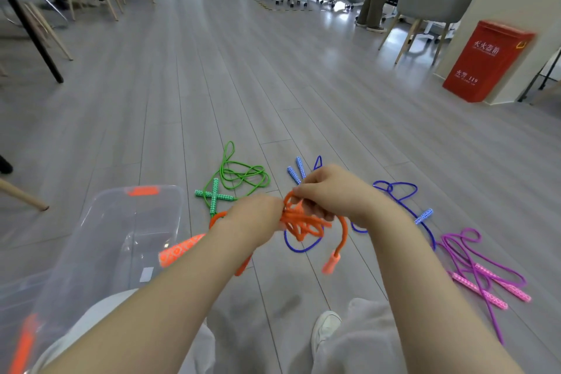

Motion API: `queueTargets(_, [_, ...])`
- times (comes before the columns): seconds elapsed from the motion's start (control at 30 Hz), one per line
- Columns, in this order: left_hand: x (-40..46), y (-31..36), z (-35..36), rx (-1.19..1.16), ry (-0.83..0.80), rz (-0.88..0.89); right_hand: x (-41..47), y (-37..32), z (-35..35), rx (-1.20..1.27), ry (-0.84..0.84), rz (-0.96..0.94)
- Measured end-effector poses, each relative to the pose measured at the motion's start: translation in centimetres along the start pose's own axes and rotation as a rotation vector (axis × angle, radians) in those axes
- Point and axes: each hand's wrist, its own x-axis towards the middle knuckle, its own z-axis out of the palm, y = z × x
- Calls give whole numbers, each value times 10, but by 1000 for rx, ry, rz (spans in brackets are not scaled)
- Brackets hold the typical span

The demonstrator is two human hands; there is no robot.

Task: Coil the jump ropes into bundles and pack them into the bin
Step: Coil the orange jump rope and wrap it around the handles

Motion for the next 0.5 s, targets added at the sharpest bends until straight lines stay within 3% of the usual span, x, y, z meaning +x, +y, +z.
queueTargets(0.2, [8, -21, -9, -369, 194, -153, 0, -13, 21, 164, -2, -112])
queueTargets(0.4, [1, -38, -26, -595, 388, -157, 4, 13, 11, 461, -274, -64])
queueTargets(0.5, [-4, -45, -34, -666, 425, -142, 5, 20, 19, 425, -392, -105])
